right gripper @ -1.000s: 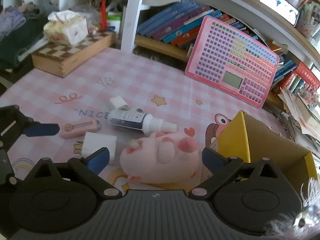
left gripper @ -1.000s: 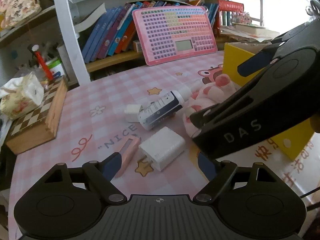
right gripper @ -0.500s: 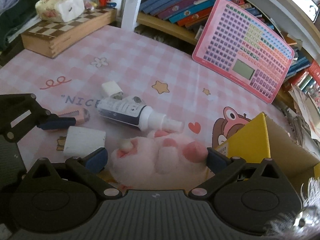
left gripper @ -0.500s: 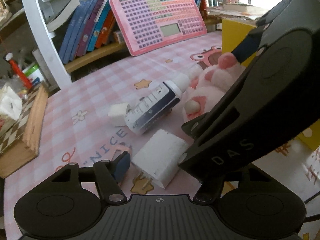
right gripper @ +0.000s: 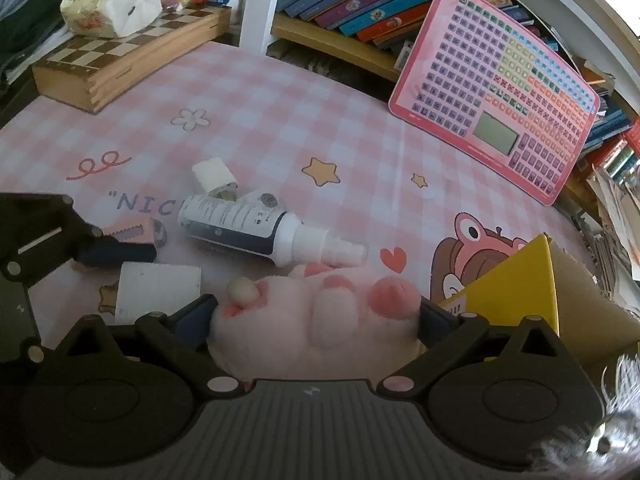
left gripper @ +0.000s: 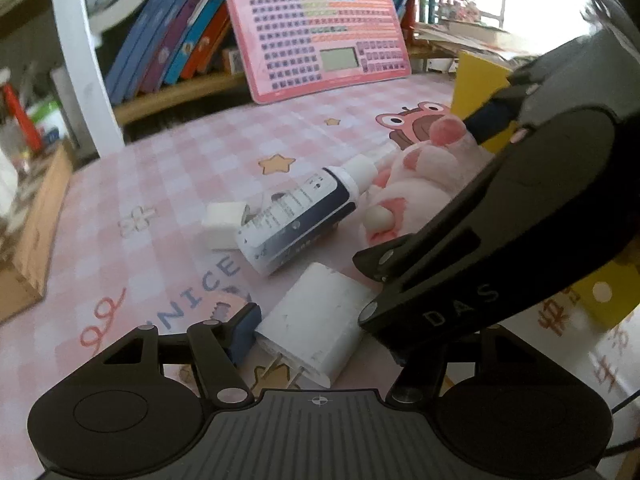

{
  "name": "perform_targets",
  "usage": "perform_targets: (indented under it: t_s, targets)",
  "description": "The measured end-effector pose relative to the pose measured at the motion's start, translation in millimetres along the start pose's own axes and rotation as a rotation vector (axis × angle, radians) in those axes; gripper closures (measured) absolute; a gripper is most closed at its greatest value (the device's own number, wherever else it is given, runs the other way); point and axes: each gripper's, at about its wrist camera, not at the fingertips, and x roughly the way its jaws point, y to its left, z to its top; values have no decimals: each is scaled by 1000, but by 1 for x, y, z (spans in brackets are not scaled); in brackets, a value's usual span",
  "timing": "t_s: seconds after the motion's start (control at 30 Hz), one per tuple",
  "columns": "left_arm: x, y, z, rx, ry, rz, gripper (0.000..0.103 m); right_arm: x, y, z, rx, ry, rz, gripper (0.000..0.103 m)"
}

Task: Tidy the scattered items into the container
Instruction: 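Close the left tool on the white charger block while the right tool grips the pink pig, then lift the charger with the left tool while the right tool carries the pig toward the yellow box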

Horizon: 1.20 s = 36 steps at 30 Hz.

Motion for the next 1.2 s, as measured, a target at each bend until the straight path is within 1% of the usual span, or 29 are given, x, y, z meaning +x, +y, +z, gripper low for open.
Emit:
perform_targets:
  t_s: [0.03, 0.07, 0.2, 0.37, 0.43, 0.57, 0.73, 0.83, 1.0, 1.2]
  targets:
    - [0, 0, 0, -8, -18, -14, 39, 0, 0, 0, -6, -2, -1, 3]
    - [0, 0, 0, -6, -19, -14, 39, 1, 1, 1, -14, -4, -1, 3]
    - [-3, -2, 0, -11, -6, -14, 41, -2, 2, 1, -27, -13, 0, 9]
    - [-23, -8, -11, -19, -11, -7, 41, -13, 0, -5, 8, -24, 47, 12]
    - [-36, -7, -16, -47, -20, 3, 41, -19, 0, -9, 29, -26, 75, 13]
    - [-56, -1, -30, -125, -11, 18, 41, -33, 0, -21, 64, -31, 128, 13]
    - [-77, 0, -49, -173, -15, 33, 41, -50, 5, -33, 83, -38, 163, 14]
    - [-88, -2, -56, -193, -27, 44, 41, -61, 6, -38, 91, -58, 167, 14]
    - [-107, -4, -64, -220, -43, 51, 41, -85, 5, -46, 106, -118, 161, 14]
    - [-123, -10, -74, -223, -51, 57, 41, -101, 6, -58, 127, -125, 163, 14]
